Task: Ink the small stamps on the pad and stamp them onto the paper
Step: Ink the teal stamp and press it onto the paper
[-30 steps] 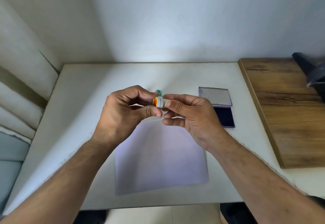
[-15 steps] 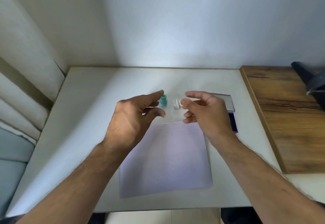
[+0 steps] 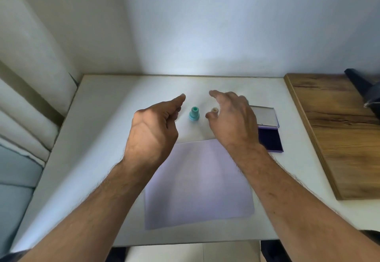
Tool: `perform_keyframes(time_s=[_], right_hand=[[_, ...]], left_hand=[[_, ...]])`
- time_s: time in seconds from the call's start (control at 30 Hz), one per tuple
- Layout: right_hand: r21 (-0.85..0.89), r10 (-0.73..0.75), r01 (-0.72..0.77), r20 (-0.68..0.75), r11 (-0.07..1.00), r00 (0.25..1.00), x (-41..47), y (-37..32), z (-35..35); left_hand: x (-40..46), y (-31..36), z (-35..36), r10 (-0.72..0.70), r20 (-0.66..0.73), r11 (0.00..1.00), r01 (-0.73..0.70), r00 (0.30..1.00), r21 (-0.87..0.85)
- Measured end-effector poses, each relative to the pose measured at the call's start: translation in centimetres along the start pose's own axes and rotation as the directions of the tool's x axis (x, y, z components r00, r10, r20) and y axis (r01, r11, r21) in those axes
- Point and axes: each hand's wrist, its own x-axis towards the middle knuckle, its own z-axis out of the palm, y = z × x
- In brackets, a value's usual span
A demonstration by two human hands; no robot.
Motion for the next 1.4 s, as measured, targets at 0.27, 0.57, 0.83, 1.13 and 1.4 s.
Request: perform_keyframes(time_s=[0.27,0.57,0.83,1.13,1.4], right_hand=[[-0.178,-0.253,0.273,0.13,0.945,0.959,-0.4,-2.5,1.0],[0.432,0.252,-0.279,0.119,0.858,0.96,-1.4,-3.2,-2.2],[0.685,0.493,-0.706,0.558,0.18,0.667,-4.0,-3.0,-5.3],[0.528,0.35,-0.836,0.763,0.146,0.543,-2.7,-2.2,-4.4],[0.606,0.178,-0.794,0.787,-0.047,0.59,-1.4,-1.5,-3.4]], left_hand=[[0.0,0.1,0.0,0.001,-0.019,0.999,-0.002,1.0,-0.032],[0.0,0.3,0.0,-0.022,0.104,0.996,0.031,0.994,-0.085],[-0.7,1.1,0.4,0.149,0.154,0.961,-0.106,0.977,-0.257],[-0.7,0.4,0.5,0.122,0.185,0.936,-0.051,0.975,-0.348],[-0.4,0.2,0.6,-0.032,0.149,0.917,0.088,0.988,-0.39]])
